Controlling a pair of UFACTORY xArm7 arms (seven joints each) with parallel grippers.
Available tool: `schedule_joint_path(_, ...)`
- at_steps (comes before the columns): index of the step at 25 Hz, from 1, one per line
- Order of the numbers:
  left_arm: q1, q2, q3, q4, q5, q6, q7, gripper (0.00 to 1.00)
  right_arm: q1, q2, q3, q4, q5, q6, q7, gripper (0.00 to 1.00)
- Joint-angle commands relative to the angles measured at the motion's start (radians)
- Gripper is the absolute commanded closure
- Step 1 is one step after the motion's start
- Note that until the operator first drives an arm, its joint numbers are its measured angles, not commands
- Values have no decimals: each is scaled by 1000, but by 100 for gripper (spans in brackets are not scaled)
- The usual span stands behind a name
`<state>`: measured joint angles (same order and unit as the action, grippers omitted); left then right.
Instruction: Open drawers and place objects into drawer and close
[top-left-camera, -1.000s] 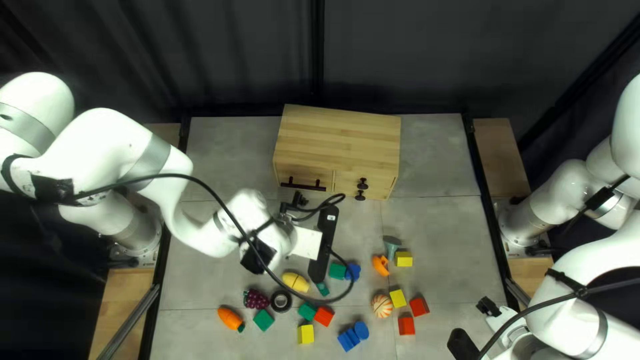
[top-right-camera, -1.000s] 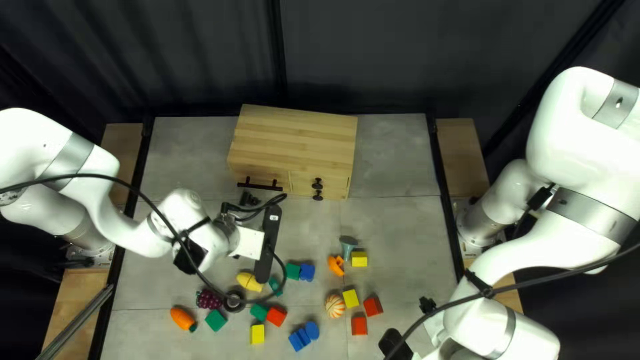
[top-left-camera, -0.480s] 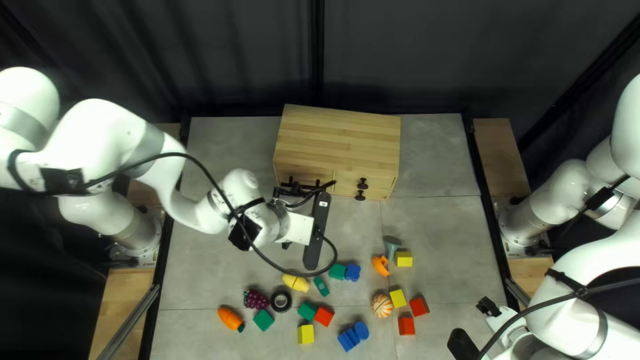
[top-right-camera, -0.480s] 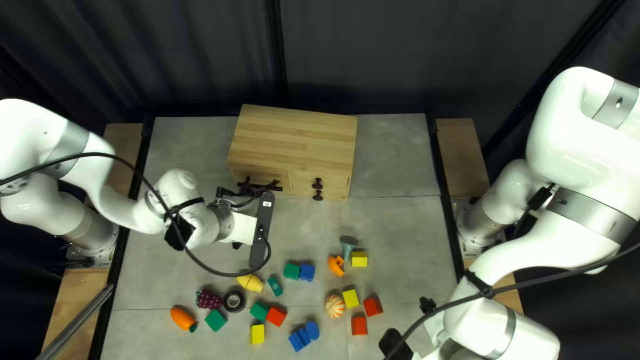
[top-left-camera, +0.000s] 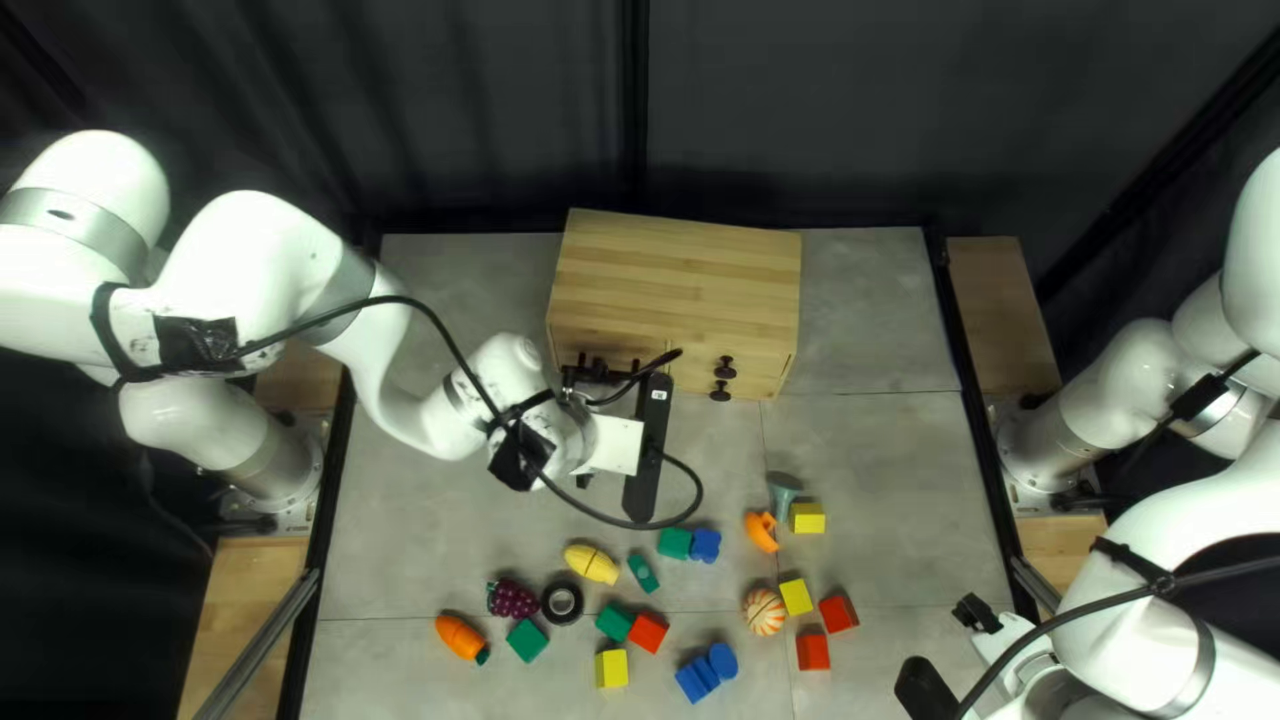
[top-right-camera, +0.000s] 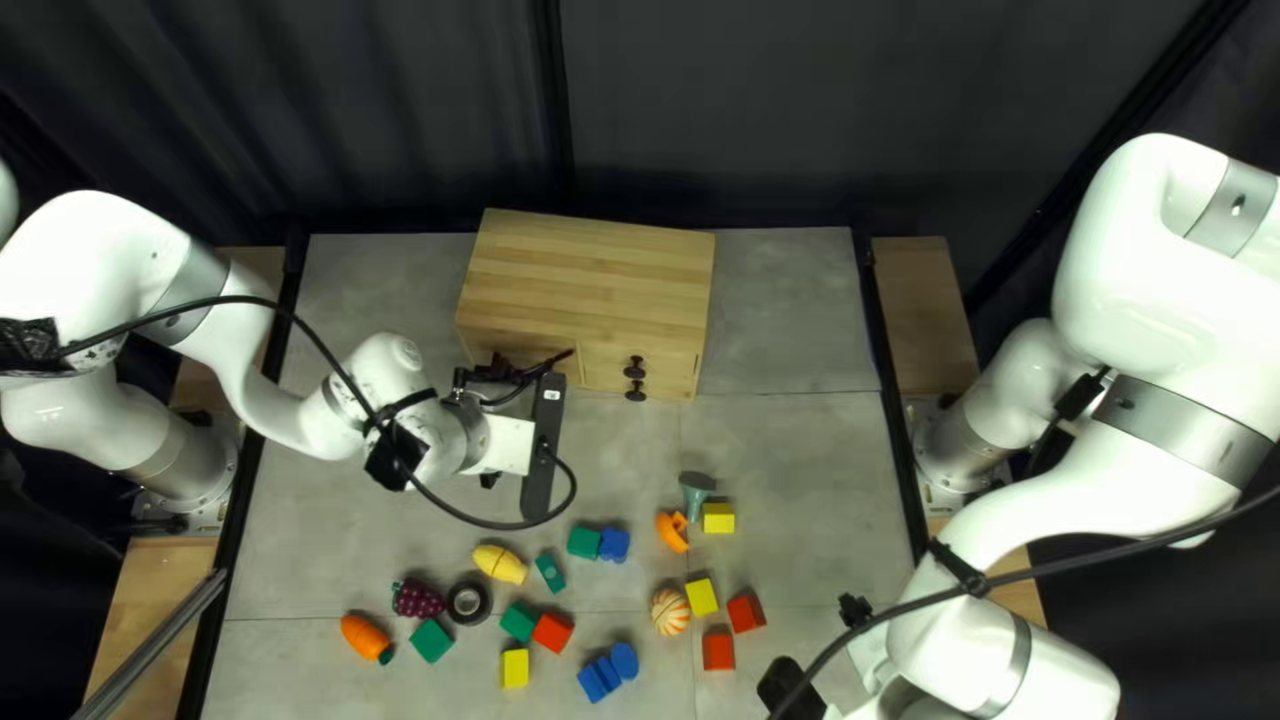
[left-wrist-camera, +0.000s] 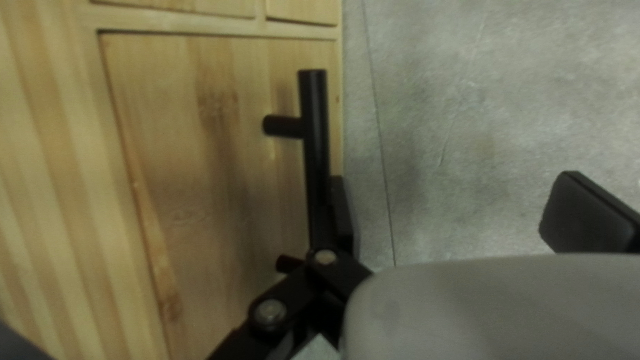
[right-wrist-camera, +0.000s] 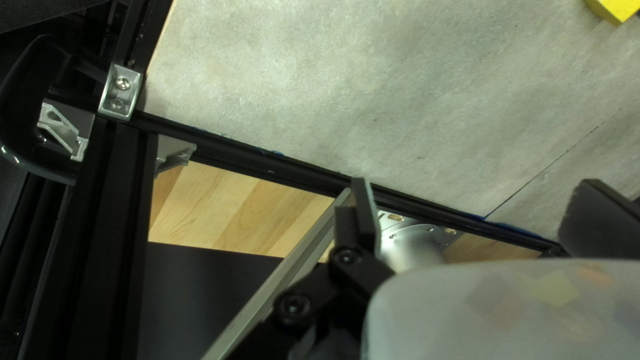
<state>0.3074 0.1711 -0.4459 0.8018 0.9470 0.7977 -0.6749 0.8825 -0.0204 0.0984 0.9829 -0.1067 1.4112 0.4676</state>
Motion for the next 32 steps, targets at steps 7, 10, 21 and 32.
schedule_joint_path(7,8,35,11,34,-17,20,13,0,0,0,0,0,0,0,0,0)
schedule_joint_path(10,15,39,17,40,-13,18,20,0,0,0,0,0,0,0,0,0)
schedule_joint_path(21,25,29,24,25,-12,5,20,0,0,0,0,0,0,0,0,0)
schedule_joint_path(32,24,37,30,25,9,9,3,0,0,0,0,0,0,0,0,0)
